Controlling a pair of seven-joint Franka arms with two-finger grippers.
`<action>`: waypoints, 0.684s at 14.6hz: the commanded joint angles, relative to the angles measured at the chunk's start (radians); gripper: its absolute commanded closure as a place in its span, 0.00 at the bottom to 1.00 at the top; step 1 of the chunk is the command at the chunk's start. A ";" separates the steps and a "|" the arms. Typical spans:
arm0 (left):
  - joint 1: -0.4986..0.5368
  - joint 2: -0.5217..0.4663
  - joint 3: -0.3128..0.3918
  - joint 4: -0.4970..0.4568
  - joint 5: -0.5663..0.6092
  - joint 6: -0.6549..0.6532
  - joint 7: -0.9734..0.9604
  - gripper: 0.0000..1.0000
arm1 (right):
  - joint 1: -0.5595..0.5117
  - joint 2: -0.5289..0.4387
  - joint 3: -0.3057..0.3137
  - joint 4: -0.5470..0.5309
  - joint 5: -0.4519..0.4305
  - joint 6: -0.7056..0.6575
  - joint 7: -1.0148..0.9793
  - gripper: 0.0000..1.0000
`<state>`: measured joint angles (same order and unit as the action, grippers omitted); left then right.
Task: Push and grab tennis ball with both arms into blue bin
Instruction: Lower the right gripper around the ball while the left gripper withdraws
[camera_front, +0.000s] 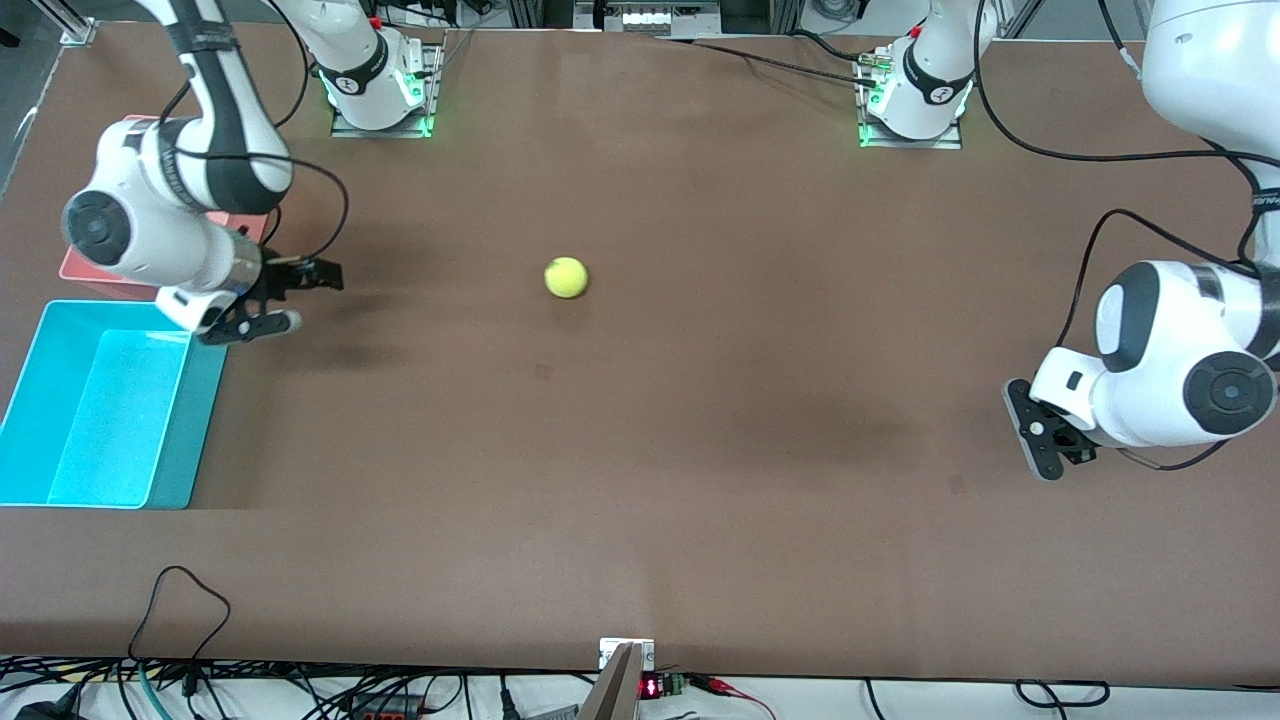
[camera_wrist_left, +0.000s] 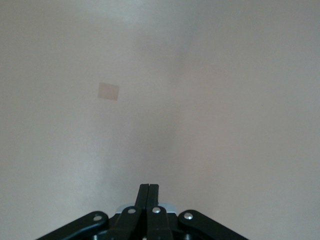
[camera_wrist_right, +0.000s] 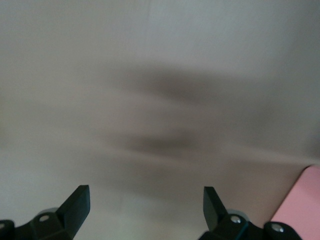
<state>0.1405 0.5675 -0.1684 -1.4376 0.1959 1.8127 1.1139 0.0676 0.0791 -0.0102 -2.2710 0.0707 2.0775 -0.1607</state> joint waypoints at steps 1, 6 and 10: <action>0.010 -0.001 0.000 0.046 -0.041 -0.058 -0.164 1.00 | -0.011 -0.056 0.042 -0.132 0.009 0.048 0.033 0.00; 0.042 -0.005 0.001 0.031 -0.075 -0.134 -0.399 0.98 | -0.006 0.008 0.085 -0.196 0.009 0.085 0.033 0.00; 0.056 -0.009 0.001 0.031 -0.075 -0.139 -0.399 0.94 | 0.000 0.088 0.085 -0.196 0.009 0.159 0.033 0.00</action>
<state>0.1869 0.5693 -0.1642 -1.4063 0.1374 1.6903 0.7262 0.0680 0.1243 0.0680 -2.4661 0.0711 2.1906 -0.1365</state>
